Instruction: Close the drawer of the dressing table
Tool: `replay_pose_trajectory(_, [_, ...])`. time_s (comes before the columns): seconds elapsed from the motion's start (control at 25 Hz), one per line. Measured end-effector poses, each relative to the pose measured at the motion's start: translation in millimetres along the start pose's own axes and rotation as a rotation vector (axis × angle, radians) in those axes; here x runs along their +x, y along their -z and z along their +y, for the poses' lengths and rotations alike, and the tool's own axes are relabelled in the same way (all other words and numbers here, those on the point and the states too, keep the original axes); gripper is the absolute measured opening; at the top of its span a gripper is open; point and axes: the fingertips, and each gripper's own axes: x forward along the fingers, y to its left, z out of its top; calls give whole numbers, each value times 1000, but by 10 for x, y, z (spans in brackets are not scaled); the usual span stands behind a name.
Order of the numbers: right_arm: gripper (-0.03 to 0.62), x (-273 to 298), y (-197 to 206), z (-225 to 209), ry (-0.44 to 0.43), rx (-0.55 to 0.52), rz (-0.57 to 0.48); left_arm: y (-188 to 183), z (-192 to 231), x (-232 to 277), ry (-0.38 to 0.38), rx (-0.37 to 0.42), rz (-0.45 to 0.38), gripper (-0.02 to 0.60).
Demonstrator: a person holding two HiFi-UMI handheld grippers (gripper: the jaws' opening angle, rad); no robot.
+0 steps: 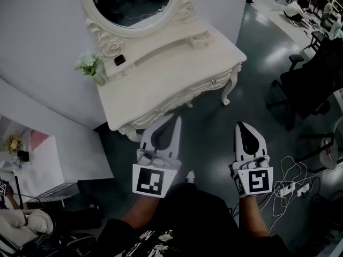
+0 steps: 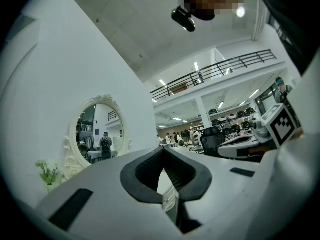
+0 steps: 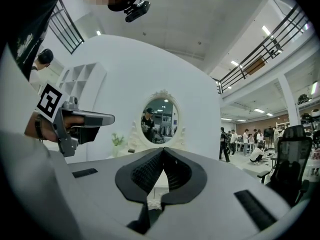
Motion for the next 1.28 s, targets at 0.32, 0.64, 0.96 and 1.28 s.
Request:
replay_pose_trajectory(0.32, [-2,268,1,-27,41,-14,-7,36,242,295,40,-3,-23,2])
replay_pose_trajectory(0.64, [-2,369,113,-148,77,-12,17,141,297,441,59,-13,-9,2])
replay_pose_trajectory(0.96, [-2,755,164,-277,52,-6,-4,240,457,730,37,-6,0,2])
replay_pose_trajectory(1.28, [-2,1161,181,-432,38,-10,-15,250,636,1081,23,11,-5,2])
